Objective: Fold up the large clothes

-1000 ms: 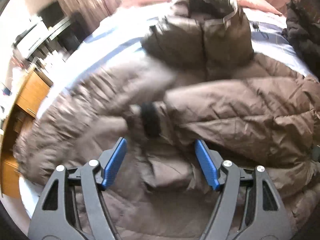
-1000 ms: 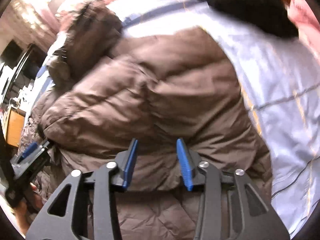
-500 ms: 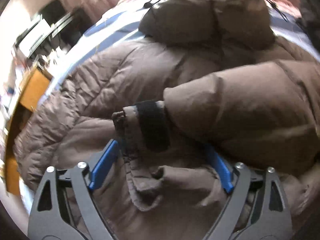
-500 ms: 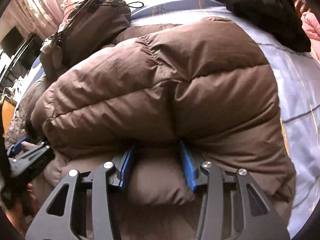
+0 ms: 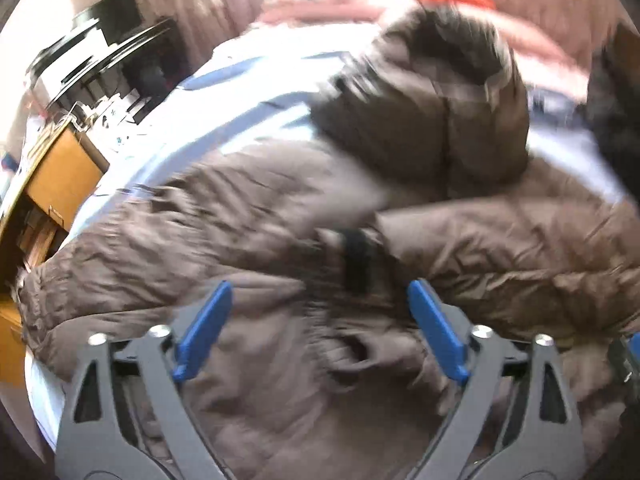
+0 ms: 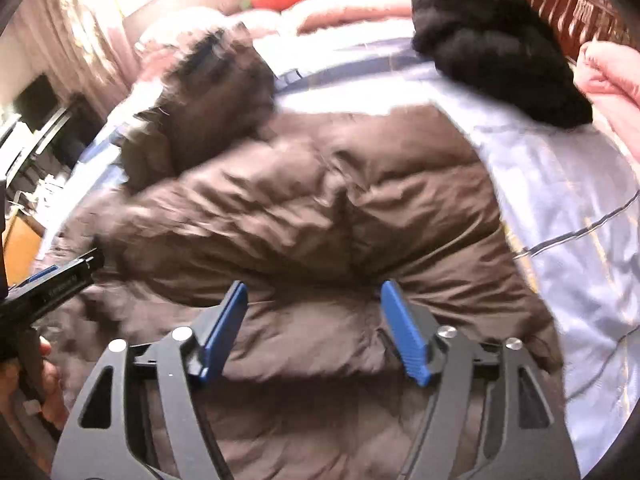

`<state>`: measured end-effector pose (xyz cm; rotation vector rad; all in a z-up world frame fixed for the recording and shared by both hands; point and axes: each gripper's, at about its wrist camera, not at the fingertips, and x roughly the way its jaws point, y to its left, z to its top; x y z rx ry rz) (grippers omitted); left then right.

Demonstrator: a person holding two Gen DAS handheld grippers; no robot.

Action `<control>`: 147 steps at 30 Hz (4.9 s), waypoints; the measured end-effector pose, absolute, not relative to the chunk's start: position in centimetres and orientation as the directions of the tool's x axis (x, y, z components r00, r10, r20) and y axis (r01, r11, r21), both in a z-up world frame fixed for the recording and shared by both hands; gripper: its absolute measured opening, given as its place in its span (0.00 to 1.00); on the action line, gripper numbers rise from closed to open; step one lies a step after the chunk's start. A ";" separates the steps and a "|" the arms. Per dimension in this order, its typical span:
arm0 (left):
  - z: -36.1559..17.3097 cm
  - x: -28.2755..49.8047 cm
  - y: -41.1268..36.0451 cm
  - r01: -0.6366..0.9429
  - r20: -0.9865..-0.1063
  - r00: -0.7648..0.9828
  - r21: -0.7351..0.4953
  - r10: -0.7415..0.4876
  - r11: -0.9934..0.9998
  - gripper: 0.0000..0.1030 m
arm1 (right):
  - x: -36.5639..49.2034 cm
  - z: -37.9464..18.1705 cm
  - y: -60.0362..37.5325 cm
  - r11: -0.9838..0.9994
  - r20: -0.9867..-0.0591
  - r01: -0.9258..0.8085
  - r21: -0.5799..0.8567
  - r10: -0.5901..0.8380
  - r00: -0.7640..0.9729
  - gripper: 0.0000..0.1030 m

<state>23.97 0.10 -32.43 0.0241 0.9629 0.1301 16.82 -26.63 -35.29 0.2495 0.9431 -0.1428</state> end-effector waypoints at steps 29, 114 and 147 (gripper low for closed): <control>-37.9 14.0 44.2 -0.788 -0.879 0.474 -0.447 -0.045 0.424 0.10 | 9.8 -33.5 -18.5 0.956 -0.892 0.061 0.286 0.243 0.381 0.81; -29.8 20.4 11.8 0.028 -0.965 0.261 0.049 0.040 0.998 0.72 | 10.8 -32.7 -31.1 0.970 -0.937 0.235 0.064 -0.023 0.348 0.63; -34.1 7.7 -2.0 0.505 -0.980 0.197 0.136 0.040 0.852 0.67 | 5.2 -38.3 -16.6 0.990 -0.978 -0.131 0.056 0.081 0.192 0.49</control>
